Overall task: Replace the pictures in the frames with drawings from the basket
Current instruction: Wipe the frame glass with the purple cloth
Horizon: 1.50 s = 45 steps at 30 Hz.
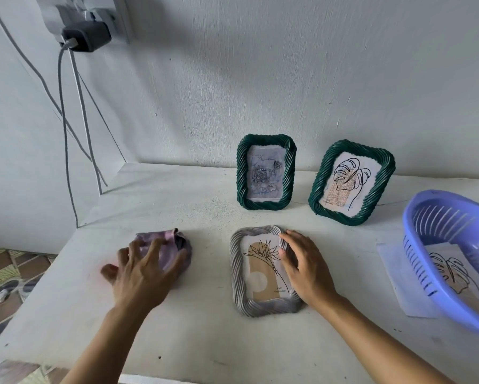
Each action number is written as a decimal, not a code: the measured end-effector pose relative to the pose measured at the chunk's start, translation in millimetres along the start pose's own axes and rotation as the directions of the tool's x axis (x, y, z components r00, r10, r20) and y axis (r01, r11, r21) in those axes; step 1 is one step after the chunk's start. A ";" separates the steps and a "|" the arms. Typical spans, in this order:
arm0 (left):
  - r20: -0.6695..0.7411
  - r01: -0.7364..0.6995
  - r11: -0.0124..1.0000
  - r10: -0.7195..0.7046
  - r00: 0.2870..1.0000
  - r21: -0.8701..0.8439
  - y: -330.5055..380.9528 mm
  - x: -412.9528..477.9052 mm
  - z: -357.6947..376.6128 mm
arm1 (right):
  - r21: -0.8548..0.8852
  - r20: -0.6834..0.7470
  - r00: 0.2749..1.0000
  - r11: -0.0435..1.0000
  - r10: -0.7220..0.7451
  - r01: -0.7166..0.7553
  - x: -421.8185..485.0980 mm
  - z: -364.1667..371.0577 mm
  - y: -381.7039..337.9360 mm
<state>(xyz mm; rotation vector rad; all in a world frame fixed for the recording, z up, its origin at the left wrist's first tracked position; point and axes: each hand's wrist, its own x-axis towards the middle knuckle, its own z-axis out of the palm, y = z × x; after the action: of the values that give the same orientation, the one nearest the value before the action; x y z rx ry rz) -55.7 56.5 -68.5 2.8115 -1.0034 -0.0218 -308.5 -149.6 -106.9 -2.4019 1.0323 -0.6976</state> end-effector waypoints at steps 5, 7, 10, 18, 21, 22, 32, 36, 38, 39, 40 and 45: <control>-0.020 -0.146 0.982 0.145 0.989 -0.121 -12.3 27.7 -12.6 | 0.052 -0.005 1.000 0.999 0.013 -0.013 0.6 -2.2 -0.1; 0.000 -0.281 0.953 0.283 0.959 -0.112 -15.3 34.2 -7.4 | 0.057 -0.017 1.000 0.998 0.018 -0.017 1.1 -2.0 0.2; -0.013 -0.273 0.959 0.273 0.962 -0.077 -15.7 32.4 -4.1 | 0.063 -0.033 0.999 0.998 0.018 -0.016 1.0 -1.1 -0.4; -0.184 -0.349 0.925 0.320 0.929 -0.150 29.2 11.8 2.7 | -0.097 -0.135 0.982 0.984 0.134 -0.148 0.8 -5.6 -7.1; -0.085 -0.368 0.923 0.360 0.929 -0.113 59.3 2.6 6.4 | -0.226 -0.084 0.966 0.940 0.244 -0.257 5.4 -8.5 -10.9; -0.026 -0.351 0.932 0.350 0.936 -0.093 69.9 -0.8 7.4 | -0.245 -0.065 0.964 0.932 0.260 -0.268 7.1 -9.0 -12.2; 0.157 -0.222 0.921 0.282 0.946 -0.319 112.7 -27.1 12.3 | -0.067 0.047 0.929 0.929 0.367 -0.364 12.0 -14.2 -23.6; 0.213 -0.038 0.818 0.194 0.958 -0.574 115.5 -21.9 8.2 | 0.279 0.079 0.922 0.879 0.380 -0.386 5.4 -23.0 -28.0; 0.276 0.118 0.648 0.148 0.950 -0.752 118.6 -19.1 0.6 | 0.368 0.103 0.915 0.839 0.391 -0.400 3.8 -30.4 -31.5; 0.291 0.167 0.570 0.134 0.947 -0.804 119.2 -18.0 -3.7 | 0.409 0.117 0.913 0.818 0.392 -0.404 3.6 -34.3 -33.3; 0.291 0.190 0.522 0.118 0.949 -0.832 118.9 -16.5 -8.5 | 0.452 0.131 0.910 0.793 0.393 -0.408 4.1 -38.2 -35.5; 0.259 0.192 0.359 0.148 0.954 -0.913 114.8 -11.2 -35.0 | 0.680 0.273 0.871 0.559 0.408 -0.475 9.3 -59.9 -48.8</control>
<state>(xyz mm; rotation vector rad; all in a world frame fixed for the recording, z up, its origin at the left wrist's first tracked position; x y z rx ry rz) -134.1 -19.0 -16.9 1.7094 -0.6328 -0.8015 -312.6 -137.2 -30.2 -1.3732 1.0055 -0.6442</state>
